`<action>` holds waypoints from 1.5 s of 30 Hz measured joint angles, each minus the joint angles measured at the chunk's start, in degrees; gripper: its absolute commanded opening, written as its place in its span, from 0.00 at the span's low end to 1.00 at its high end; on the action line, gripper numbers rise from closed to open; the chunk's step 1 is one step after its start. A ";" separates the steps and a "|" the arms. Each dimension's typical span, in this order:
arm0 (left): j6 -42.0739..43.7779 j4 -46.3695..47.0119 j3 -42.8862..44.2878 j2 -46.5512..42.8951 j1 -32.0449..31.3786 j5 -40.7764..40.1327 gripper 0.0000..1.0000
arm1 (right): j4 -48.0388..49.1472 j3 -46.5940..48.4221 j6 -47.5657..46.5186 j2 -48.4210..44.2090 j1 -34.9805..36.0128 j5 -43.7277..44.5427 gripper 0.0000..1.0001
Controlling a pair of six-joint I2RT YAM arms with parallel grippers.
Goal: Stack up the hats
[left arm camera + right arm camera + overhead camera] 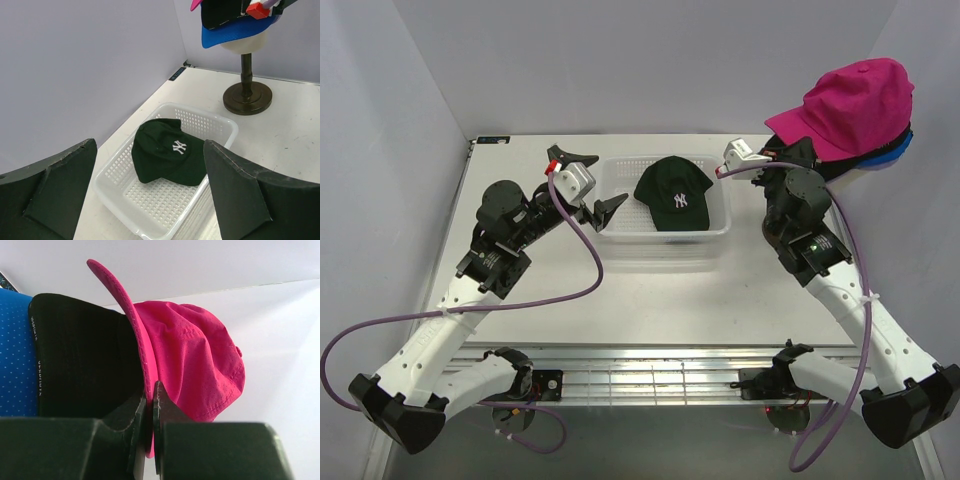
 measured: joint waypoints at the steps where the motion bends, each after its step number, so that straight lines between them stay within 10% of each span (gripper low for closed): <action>1: 0.02 0.00 0.00 0.00 0.00 0.00 0.98 | 0.00 -0.04 0.20 -0.15 0.00 -0.02 0.08; 6: 0.04 0.00 0.00 -0.02 0.00 0.00 0.98 | -2.60 -0.13 3.80 -0.57 -0.04 1.07 0.65; 12: 0.13 0.00 0.00 -0.11 0.00 0.00 0.98 | -6.71 -0.48 6.88 -0.52 0.11 2.97 0.91; 39: 0.68 1.27 0.02 -0.09 0.00 0.42 0.98 | -33.31 28.35 38.47 1.55 3.41 -21.09 0.98; 45: 0.68 1.27 0.02 -0.09 0.00 0.63 0.98 | -32.83 38.97 44.17 8.09 1.77 -13.09 0.88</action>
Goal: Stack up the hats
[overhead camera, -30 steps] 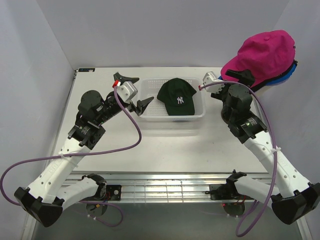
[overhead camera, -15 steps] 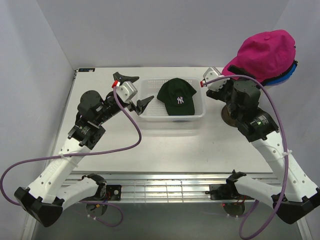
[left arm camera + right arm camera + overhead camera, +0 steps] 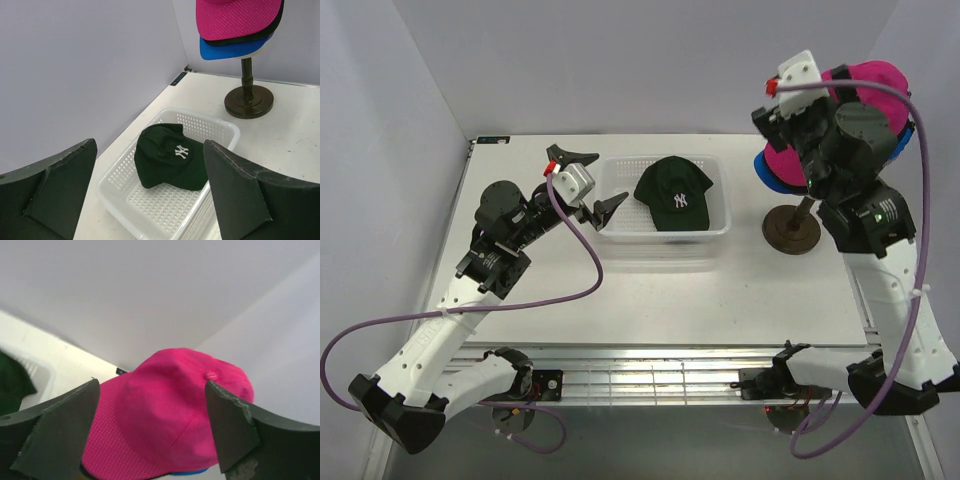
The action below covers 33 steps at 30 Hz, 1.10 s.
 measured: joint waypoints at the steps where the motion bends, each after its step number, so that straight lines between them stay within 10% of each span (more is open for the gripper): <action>1: 0.00 0.00 0.00 0.00 0.00 0.02 0.98 | 0.17 3.10 1.57 2.12 -1.68 1.77 0.84; 9: 0.04 -0.22 -0.02 -0.13 0.00 0.22 0.98 | 1.51 12.04 12.46 11.32 -16.90 5.68 0.76; 20: 0.46 -0.48 -0.02 -0.28 0.00 0.20 0.98 | 2.14 0.76 22.36 7.80 -25.81 2.49 0.74; 33: 0.48 -8.61 4.63 3.82 -0.02 -2.32 0.97 | -0.59 3.98 25.11 5.99 -27.04 0.98 0.94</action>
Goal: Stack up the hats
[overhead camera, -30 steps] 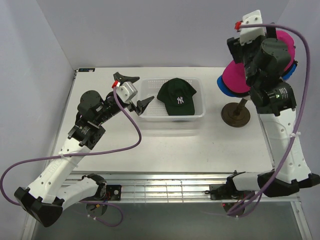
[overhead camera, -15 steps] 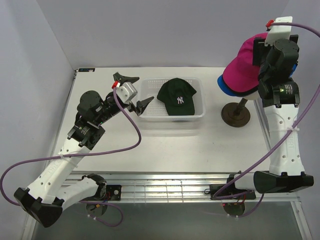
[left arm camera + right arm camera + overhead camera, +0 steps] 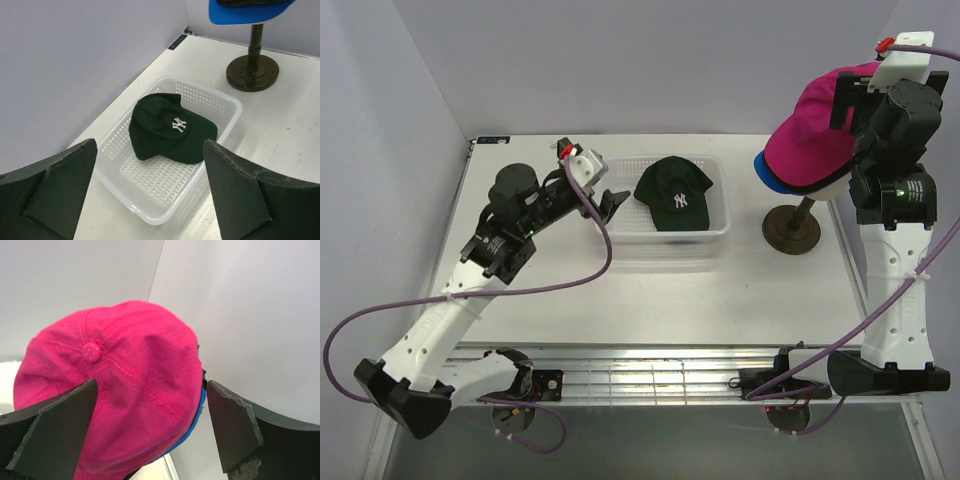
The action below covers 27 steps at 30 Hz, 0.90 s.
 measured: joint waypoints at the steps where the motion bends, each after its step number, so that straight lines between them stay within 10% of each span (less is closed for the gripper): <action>1: -0.11 -2.75 2.56 1.99 -0.04 -0.98 0.97 | 0.11 0.33 0.00 -0.48 0.00 -0.13 0.94; 9: -2.58 -14.23 16.55 19.56 -0.04 -8.63 0.98 | 2.62 5.09 2.29 -1.49 0.24 -9.81 0.92; 19: -9.09 -22.36 35.89 44.63 -0.07 -5.16 0.98 | 10.43 -2.36 6.58 -2.51 2.08 -46.40 0.95; 27: -9.22 -17.55 42.14 59.69 -0.39 -1.95 0.98 | 12.48 -15.21 3.34 -13.86 2.10 -50.27 0.98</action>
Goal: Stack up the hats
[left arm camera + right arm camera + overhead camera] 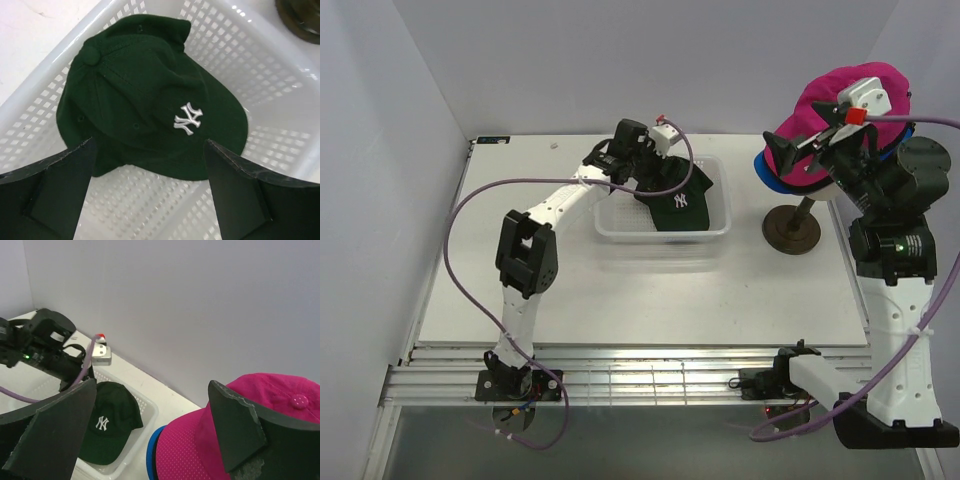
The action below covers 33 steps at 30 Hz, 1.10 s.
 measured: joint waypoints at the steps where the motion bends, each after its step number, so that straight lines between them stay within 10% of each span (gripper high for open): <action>1: 0.22 0.52 0.59 1.86 -0.09 -0.17 0.98 | 0.24 -1.22 -0.44 -1.60 0.00 0.00 0.98; 7: 2.84 3.13 2.78 10.12 -1.22 -4.61 0.94 | 2.19 -0.42 -0.98 -2.19 0.02 -0.46 0.96; 10: 4.22 4.37 1.22 10.97 -1.73 -7.43 0.65 | 2.40 -0.33 -0.98 -1.36 0.02 -0.44 0.97; 11: 4.61 5.27 0.42 10.93 -1.81 -8.15 0.32 | 2.54 -0.87 -1.01 -1.25 0.02 -0.44 0.97; 14: 5.25 7.13 -0.90 10.91 -2.21 -9.92 0.00 | 2.21 -2.86 -1.33 -1.66 0.04 -0.46 0.97; 33: 1.92 -4.63 8.35 -2.84 -2.03 -4.35 0.00 | 0.94 -1.64 -2.16 -2.51 0.81 -3.37 0.87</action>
